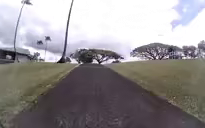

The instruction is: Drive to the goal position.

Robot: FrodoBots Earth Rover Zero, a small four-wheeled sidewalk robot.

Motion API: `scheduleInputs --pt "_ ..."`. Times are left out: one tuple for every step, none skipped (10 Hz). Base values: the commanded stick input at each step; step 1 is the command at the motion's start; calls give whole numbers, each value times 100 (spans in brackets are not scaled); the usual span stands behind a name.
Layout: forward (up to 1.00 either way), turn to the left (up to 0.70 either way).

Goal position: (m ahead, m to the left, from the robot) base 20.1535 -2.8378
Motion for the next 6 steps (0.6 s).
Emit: scheduleInputs --pt "70 1" --pt "70 1" --pt "70 1" --pt "70 1" --pt "70 1" --pt "70 22"
